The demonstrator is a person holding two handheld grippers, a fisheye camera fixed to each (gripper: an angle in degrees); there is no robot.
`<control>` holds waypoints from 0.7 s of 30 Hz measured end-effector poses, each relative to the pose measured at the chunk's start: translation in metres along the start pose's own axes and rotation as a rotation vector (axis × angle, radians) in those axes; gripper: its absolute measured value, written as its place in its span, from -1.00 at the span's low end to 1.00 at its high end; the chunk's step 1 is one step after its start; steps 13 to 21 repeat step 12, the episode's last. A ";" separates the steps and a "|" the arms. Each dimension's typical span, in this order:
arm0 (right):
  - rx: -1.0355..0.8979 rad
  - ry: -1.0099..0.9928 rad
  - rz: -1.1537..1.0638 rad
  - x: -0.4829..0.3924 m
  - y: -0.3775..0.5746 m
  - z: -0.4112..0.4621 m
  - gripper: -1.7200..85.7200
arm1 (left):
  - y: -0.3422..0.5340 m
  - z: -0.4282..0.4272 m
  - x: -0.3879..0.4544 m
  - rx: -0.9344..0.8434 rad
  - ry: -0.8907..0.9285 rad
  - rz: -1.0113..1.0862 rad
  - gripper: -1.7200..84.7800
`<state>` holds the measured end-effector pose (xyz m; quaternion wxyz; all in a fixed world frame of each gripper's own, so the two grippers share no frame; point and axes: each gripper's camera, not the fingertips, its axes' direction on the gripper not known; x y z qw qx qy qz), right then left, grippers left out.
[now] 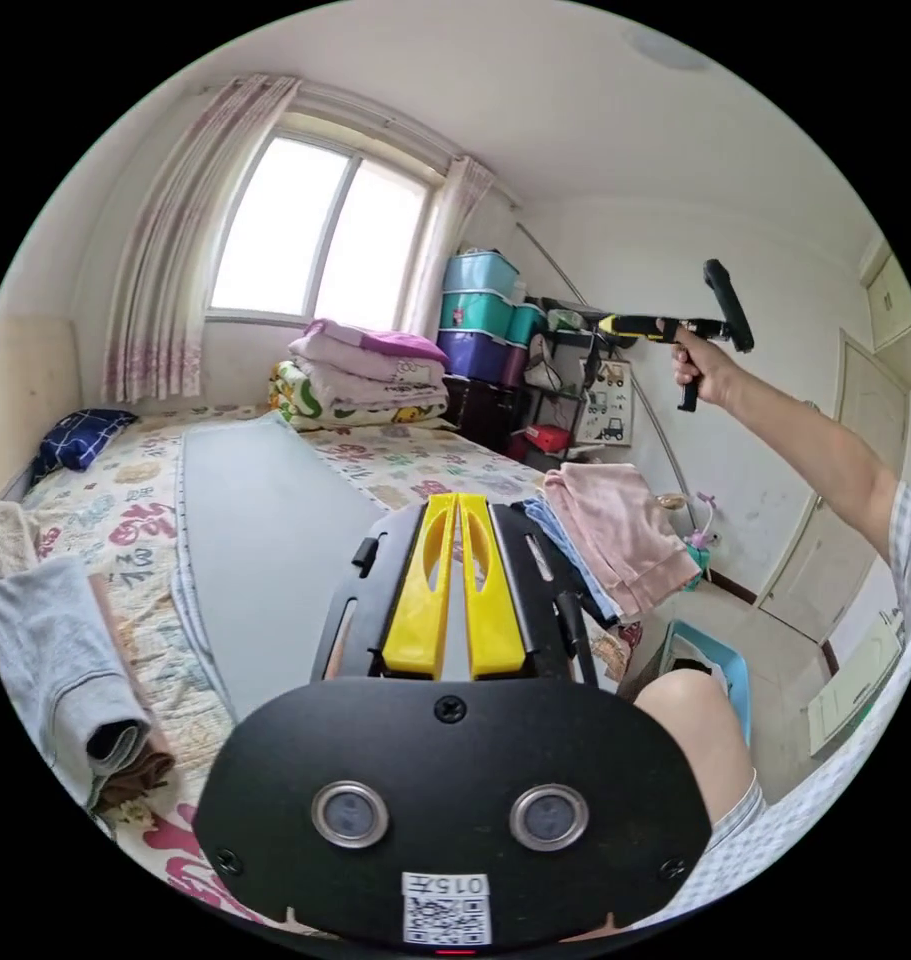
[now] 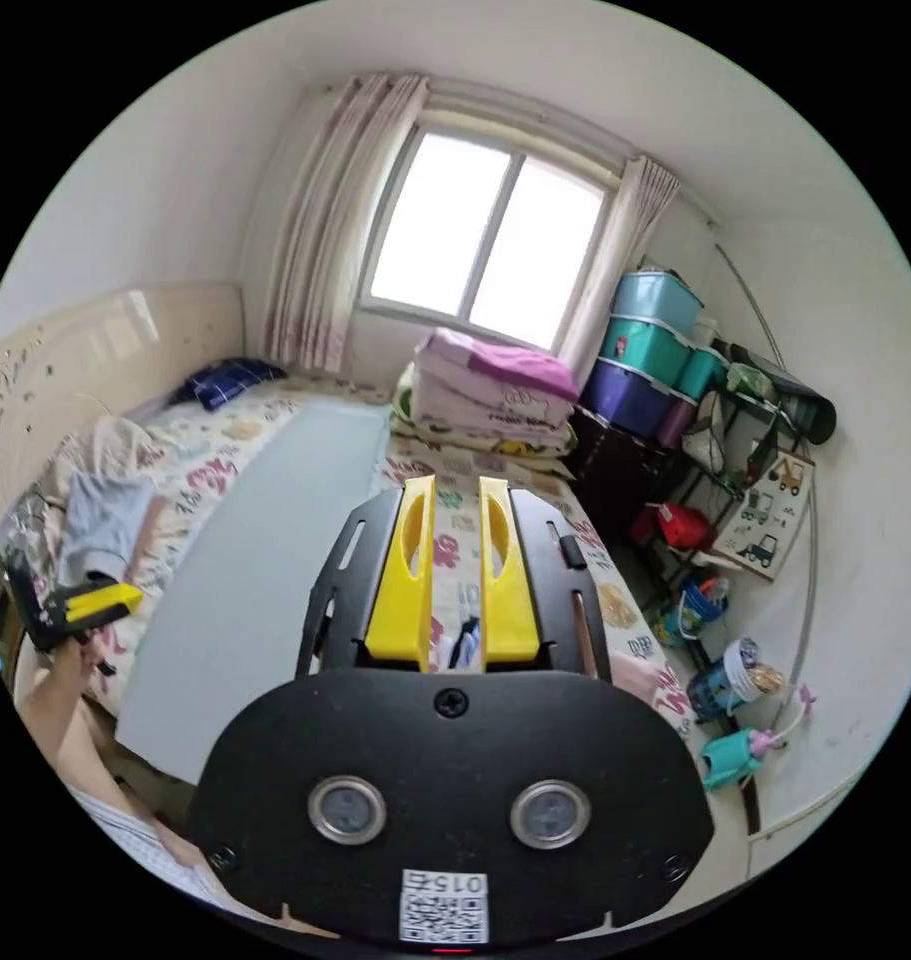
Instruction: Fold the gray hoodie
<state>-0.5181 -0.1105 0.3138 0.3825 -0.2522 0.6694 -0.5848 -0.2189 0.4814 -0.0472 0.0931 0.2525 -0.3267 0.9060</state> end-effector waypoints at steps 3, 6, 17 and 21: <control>-0.173 0.059 -0.044 0.041 0.039 0.056 -0.75 | -0.020 0.065 0.020 -0.080 0.092 0.014 -0.98; -0.272 0.083 -0.010 0.075 0.066 0.104 -0.71 | -0.036 0.124 0.032 -0.140 0.137 0.027 -0.98; -0.313 0.073 0.104 0.134 0.061 0.164 -0.63 | -0.071 0.233 0.046 -0.264 0.168 0.088 -0.95; -0.313 0.073 0.104 0.134 0.061 0.164 -0.63 | -0.071 0.233 0.046 -0.264 0.168 0.088 -0.95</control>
